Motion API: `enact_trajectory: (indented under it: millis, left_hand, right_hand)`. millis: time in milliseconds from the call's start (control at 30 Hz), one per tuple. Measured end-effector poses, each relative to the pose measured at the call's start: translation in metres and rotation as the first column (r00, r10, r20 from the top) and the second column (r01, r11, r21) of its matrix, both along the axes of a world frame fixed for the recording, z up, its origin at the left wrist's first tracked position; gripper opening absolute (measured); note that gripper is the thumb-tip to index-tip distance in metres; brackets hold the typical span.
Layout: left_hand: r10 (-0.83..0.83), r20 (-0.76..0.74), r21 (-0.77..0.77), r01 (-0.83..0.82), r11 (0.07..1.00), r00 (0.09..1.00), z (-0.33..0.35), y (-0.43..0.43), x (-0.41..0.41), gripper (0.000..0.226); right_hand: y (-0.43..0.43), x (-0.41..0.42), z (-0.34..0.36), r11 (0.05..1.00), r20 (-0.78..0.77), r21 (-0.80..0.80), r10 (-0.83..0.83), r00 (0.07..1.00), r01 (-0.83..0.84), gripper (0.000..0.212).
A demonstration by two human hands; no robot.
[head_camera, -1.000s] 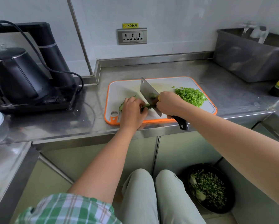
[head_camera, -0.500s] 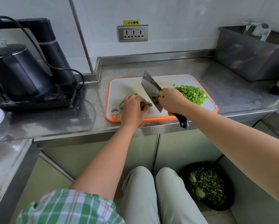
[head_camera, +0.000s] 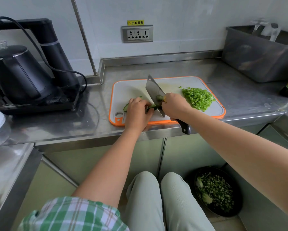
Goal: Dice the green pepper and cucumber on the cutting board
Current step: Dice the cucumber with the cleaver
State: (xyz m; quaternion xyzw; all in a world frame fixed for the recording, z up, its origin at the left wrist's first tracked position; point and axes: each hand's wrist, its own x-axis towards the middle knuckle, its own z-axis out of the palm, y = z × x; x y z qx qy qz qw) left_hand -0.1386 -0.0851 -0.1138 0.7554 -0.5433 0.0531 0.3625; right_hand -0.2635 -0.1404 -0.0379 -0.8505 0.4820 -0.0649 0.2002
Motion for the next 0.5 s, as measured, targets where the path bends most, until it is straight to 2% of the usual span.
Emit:
enact_trajectory:
  millis: [67,167,333,500]
  left_hand:
    - [0.001,-0.001,-0.002,-0.001,1.000,1.000,0.000,0.000,0.000,0.011]
    - [-0.001,-0.010,-0.004,0.001,1.000,1.000,0.001,0.000,0.000,0.010]
    - [-0.003,-0.008,0.000,0.003,1.000,1.000,0.001,0.000,0.000,0.010]
    - [0.003,-0.014,0.015,-0.002,1.000,1.000,0.000,0.000,0.000,0.012]
  right_hand:
    - [-0.002,-0.003,0.000,1.000,0.043,-0.006,-0.011,0.999,0.011,0.008]
    - [-0.003,-0.004,0.007,1.000,0.028,-0.017,0.016,0.999,-0.015,0.018]
    - [0.000,-0.002,0.015,0.998,-0.060,0.049,0.040,0.997,-0.037,0.008]
    - [0.003,0.002,0.011,0.998,-0.066,0.039,0.049,0.997,-0.046,0.012]
